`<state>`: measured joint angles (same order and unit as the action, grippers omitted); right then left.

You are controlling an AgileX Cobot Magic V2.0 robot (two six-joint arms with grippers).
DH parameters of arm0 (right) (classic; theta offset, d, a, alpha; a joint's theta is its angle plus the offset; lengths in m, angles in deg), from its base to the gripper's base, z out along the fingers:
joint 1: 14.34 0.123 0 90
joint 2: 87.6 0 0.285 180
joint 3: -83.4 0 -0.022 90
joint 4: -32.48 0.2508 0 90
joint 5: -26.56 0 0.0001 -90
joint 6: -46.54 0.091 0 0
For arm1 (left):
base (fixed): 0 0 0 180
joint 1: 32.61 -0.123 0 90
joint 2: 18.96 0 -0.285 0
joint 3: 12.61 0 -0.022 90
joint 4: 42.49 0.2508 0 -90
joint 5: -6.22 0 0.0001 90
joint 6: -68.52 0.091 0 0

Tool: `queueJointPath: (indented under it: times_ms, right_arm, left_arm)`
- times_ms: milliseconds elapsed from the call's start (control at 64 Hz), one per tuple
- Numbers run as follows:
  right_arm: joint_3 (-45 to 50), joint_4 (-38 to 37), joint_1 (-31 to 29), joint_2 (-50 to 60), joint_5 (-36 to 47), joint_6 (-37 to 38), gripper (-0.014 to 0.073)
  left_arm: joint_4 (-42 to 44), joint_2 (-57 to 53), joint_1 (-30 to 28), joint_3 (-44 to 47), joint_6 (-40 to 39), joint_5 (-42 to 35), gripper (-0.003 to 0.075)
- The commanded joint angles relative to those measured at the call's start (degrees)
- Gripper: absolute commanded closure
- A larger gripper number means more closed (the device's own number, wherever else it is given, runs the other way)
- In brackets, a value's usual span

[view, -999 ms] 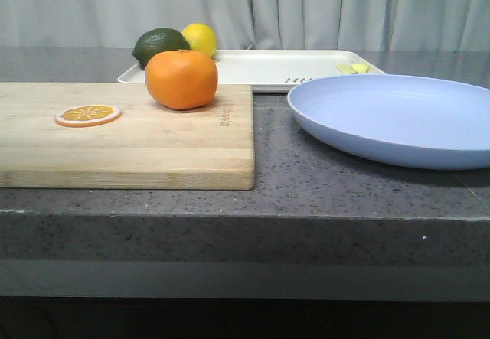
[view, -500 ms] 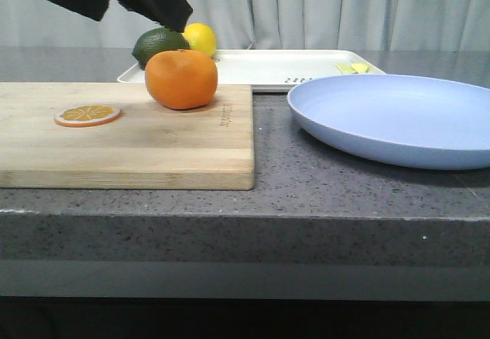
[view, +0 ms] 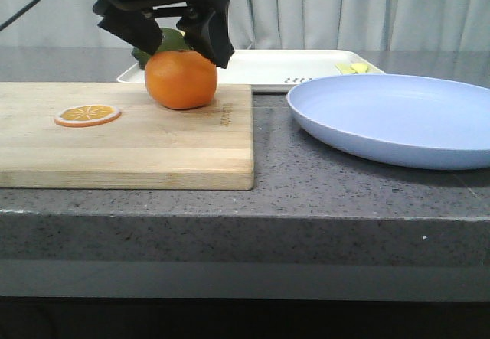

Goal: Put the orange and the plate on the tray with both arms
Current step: 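Lower the left gripper over the orange and close on it, then carry the orange with the left gripper and lower it onto the blue plate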

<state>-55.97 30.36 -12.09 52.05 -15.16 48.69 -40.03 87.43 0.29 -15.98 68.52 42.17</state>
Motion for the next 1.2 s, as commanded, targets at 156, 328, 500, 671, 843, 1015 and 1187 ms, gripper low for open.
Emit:
queueJointPath:
  times_ms: [156, 328, 500, 671, 843, 1015, 1187]
  right_arm:
    - [-1.46, 0.05, 0.07, -0.46, 3.51, -0.73, -0.0024]
    - [-1.46, 0.05, 0.07, -0.46, 3.51, -0.73, -0.0024]
    - [-1.46, 0.05, 0.07, -0.46, 3.47, -0.73, -0.0024]
    - [-1.46, 0.05, 0.07, -0.46, 3.30, -0.73, -0.0024]
    - [-1.46, 0.05, 0.07, -0.46, 3.17, -0.73, -0.0024]
    - [-1.46, 0.05, 0.07, -0.46, 3.17, -0.73, -0.0024]
    - [-1.46, 0.05, 0.07, -0.46, 3.12, -0.73, -0.0024]
  left_arm:
    - [-0.73, -0.46, 0.45, -2.17, 0.00, -0.97, 0.0089]
    - [-1.14, -0.09, 0.45, -2.17, 0.00, -0.83, 0.0090]
    - [-1.83, -0.09, 0.45, -2.17, 0.00, -0.48, 0.0120]
    - [-1.83, -0.09, 0.45, -2.17, 0.00, -0.13, 0.0237]
    - [-2.45, -0.09, 0.45, -2.17, 0.00, 0.08, 0.0293]
    - [-4.18, -0.09, 1.36, -5.05, 0.00, 1.80, 0.0293]
    - [-3.92, 0.14, 6.22, -9.87, 0.00, 1.97, 0.0290]
